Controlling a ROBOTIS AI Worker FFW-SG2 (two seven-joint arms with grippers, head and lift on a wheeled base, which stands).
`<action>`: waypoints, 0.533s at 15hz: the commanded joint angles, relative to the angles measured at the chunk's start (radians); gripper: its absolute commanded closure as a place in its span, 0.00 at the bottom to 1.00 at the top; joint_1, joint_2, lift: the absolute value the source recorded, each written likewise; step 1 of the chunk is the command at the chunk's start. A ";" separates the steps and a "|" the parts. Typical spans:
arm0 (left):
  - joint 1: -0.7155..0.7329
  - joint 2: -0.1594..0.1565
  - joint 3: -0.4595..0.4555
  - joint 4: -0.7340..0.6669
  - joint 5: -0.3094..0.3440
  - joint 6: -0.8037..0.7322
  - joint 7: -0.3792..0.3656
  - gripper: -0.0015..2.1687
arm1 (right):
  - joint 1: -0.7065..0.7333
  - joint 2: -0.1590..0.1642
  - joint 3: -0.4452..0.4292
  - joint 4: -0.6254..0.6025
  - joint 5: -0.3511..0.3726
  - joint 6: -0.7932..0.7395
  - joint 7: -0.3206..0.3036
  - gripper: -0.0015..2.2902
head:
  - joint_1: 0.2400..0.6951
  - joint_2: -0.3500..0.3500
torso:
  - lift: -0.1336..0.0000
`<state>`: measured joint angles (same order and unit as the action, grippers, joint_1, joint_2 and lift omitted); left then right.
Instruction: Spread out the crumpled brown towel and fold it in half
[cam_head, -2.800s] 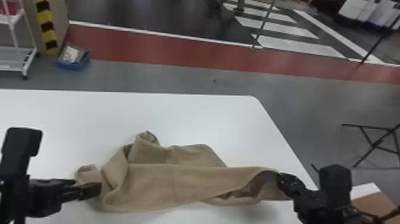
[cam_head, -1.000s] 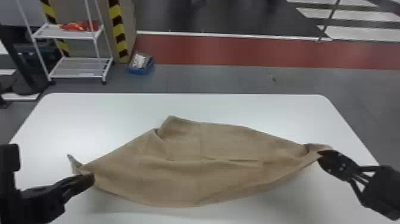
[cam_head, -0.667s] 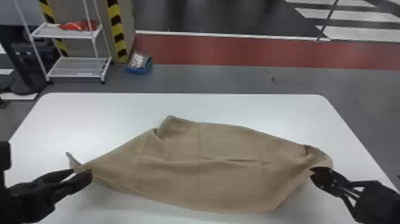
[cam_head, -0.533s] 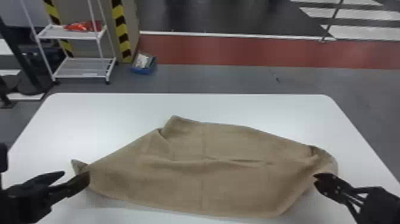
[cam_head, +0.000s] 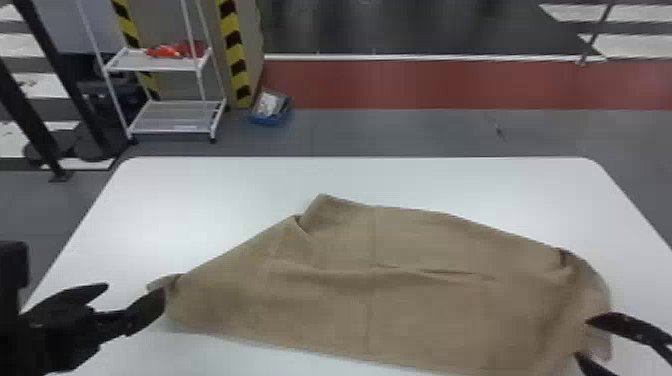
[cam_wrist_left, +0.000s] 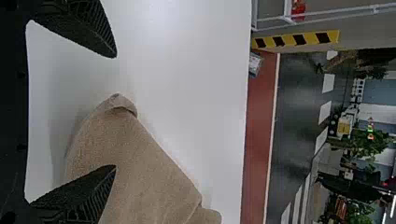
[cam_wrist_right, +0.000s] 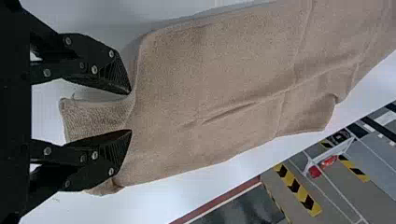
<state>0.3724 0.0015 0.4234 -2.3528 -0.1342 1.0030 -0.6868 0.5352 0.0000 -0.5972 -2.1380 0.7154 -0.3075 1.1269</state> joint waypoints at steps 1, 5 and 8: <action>0.002 -0.004 0.008 0.001 -0.001 -0.013 -0.002 0.01 | 0.005 -0.008 -0.039 -0.022 0.015 0.000 0.040 0.09 | 1.00 0.50 | 0.07; 0.013 -0.004 0.006 0.001 0.010 -0.031 -0.010 0.01 | 0.022 -0.049 -0.084 -0.028 0.045 0.000 0.045 0.10 | 1.00 0.44 | 0.07; 0.016 -0.004 0.003 0.001 0.013 -0.031 -0.010 0.01 | 0.031 -0.077 -0.121 -0.013 0.050 0.000 0.063 0.15 | 1.00 0.39 | 0.07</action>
<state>0.3861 0.0015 0.4270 -2.3520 -0.1227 0.9719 -0.6964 0.5612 -0.0612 -0.6997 -2.1605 0.7626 -0.3075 1.1894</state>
